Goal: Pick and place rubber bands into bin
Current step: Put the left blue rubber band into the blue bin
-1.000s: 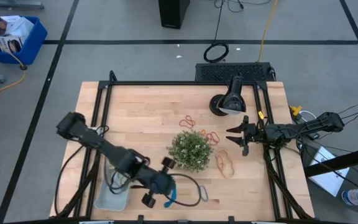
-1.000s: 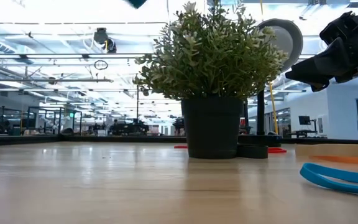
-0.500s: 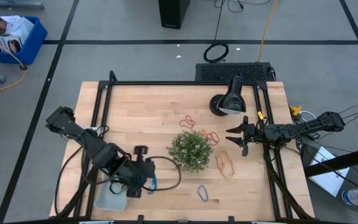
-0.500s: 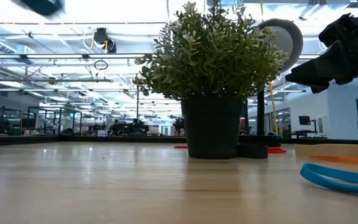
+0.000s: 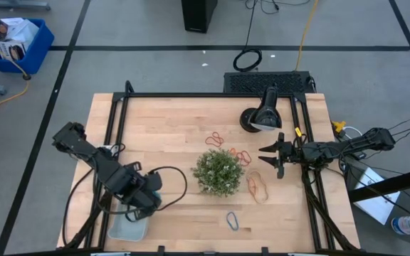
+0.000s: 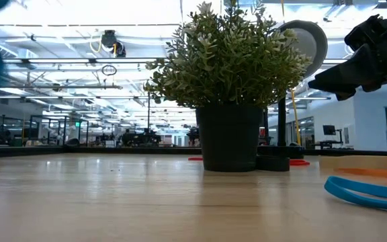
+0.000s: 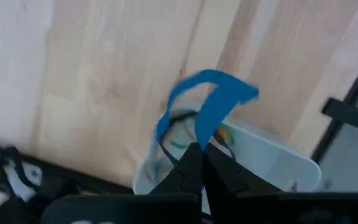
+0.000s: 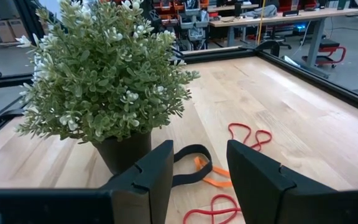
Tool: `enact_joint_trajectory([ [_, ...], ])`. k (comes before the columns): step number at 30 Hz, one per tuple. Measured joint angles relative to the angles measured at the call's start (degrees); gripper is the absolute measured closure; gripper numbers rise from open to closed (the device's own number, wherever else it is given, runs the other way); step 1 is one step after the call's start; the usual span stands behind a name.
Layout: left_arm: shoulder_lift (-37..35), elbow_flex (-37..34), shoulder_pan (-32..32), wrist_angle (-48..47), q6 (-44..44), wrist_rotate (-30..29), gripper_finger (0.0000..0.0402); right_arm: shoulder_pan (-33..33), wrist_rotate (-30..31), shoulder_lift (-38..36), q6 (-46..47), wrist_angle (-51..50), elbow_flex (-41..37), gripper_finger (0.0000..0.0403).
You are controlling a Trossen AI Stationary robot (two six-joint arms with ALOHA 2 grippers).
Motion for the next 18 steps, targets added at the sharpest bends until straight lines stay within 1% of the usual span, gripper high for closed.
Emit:
enact_joint_trajectory([
  [10,0.00,0.00,-3.71,-0.98,-11.00,6.06,0.0395,0.00,-0.02,0.00,-1.03,-0.01,0.00,0.0257],
  [15,0.00,0.00,-6.50,-0.99,-19.66,9.50,0.0396,-0.01,-0.01,0.02,-1.04,-0.01,0.00,0.0257],
  [18,0.00,0.00,-8.22,-0.98,-24.73,9.39,0.0394,0.00,-0.01,0.02,-1.04,-0.01,0.00,0.0257],
])
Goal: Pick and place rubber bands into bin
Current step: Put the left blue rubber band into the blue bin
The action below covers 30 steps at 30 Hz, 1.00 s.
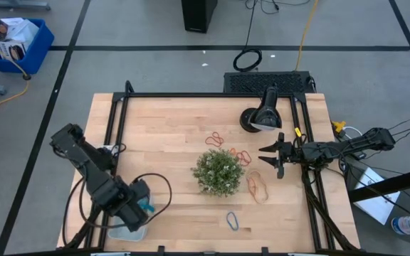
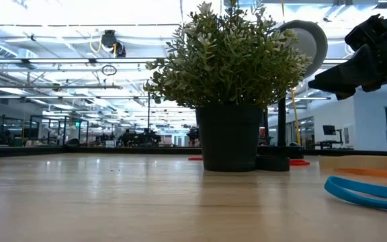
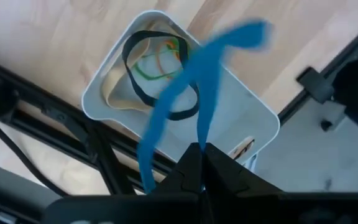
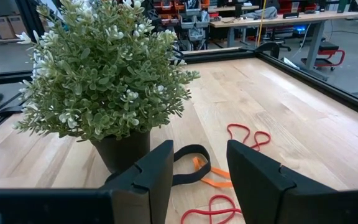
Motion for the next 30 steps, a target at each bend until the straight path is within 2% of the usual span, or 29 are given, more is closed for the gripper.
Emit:
enact_joint_trajectory([
  [8,1.23,-0.10,-2.63,0.07,-7.08,-3.65,0.0393,0.00,0.01,-0.01,0.00,0.00,0.00,0.0257],
  [11,2.32,-1.95,-3.04,0.11,-7.37,-2.31,0.0396,-0.02,0.01,0.00,0.01,0.00,0.00,0.0257],
  [14,2.71,-5.99,-3.09,2.47,-8.21,-0.55,0.0395,-0.02,0.01,0.00,0.01,0.00,0.00,0.0257],
  [19,2.73,-13.73,-2.80,14.01,-6.28,-1.60,0.0383,-0.01,0.01,-0.01,0.01,0.00,0.00,0.0257],
  [23,2.73,-20.15,-2.54,20.20,-6.08,-1.32,0.0395,-0.01,0.00,0.00,0.01,0.00,0.00,0.0257],
  [30,2.73,-30.38,-2.47,29.09,-7.76,2.18,0.0378,-0.02,-0.01,0.00,0.34,0.00,0.00,0.0257],
])
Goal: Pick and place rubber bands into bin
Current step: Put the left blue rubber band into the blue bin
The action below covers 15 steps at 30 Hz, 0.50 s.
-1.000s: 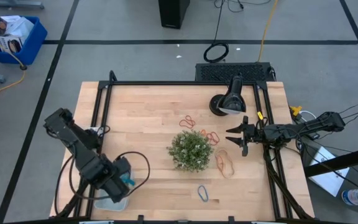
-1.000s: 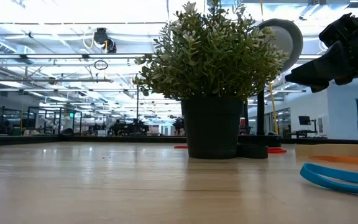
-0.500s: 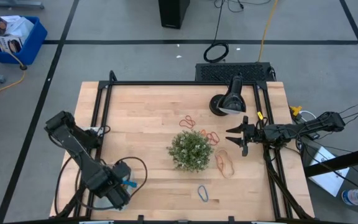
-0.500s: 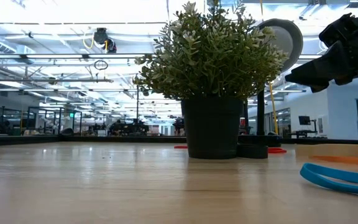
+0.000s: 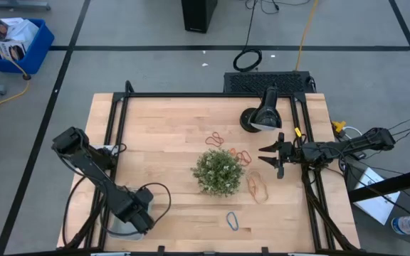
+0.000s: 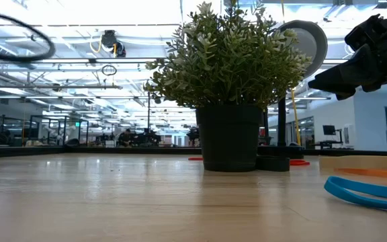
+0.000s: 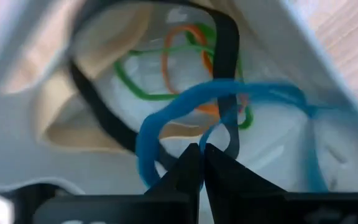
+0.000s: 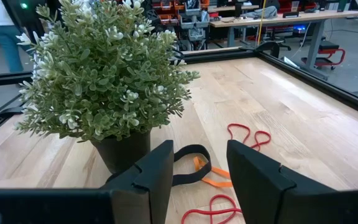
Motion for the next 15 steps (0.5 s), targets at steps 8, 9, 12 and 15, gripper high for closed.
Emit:
enact_joint_trajectory([
  [8,0.00,-5.09,0.04,8.27,-0.01,-0.09,0.0385,0.00,0.02,-0.01,0.09,0.00,0.00,0.0257],
  [9,0.00,-5.09,0.04,8.24,0.05,-0.31,0.0376,0.02,0.02,0.00,0.09,0.00,0.00,0.0257],
  [12,-0.02,-5.09,0.04,8.33,0.28,-1.67,0.0351,0.02,0.00,0.00,0.09,0.00,0.00,0.0257],
  [15,-0.02,-5.09,0.16,8.34,0.75,-3.04,0.0334,0.01,0.01,-0.01,0.11,0.00,0.00,0.0257],
])
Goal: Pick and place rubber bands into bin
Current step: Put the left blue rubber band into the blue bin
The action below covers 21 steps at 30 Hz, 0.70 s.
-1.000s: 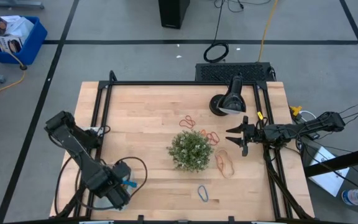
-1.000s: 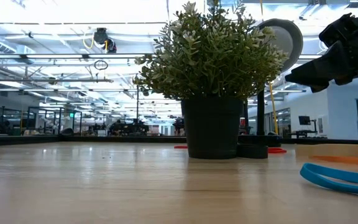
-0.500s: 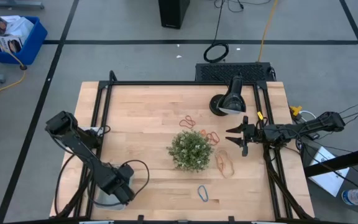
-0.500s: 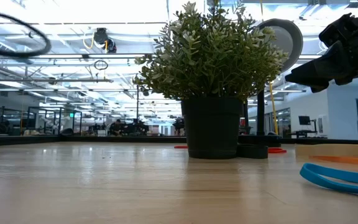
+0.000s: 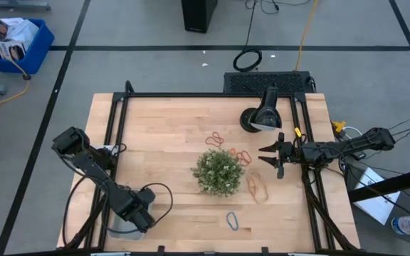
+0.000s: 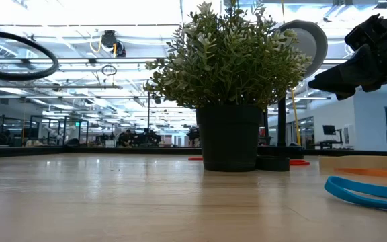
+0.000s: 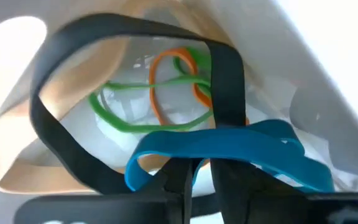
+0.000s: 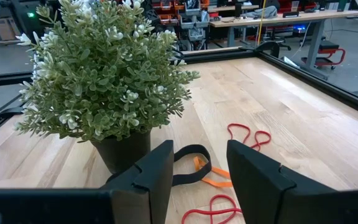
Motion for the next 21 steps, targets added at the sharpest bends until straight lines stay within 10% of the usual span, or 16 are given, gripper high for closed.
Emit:
enact_joint_trajectory([
  [21,0.00,0.02,0.69,0.23,0.53,-2.34,0.0276,-0.01,0.01,0.00,-0.02,0.00,0.00,0.0257],
])
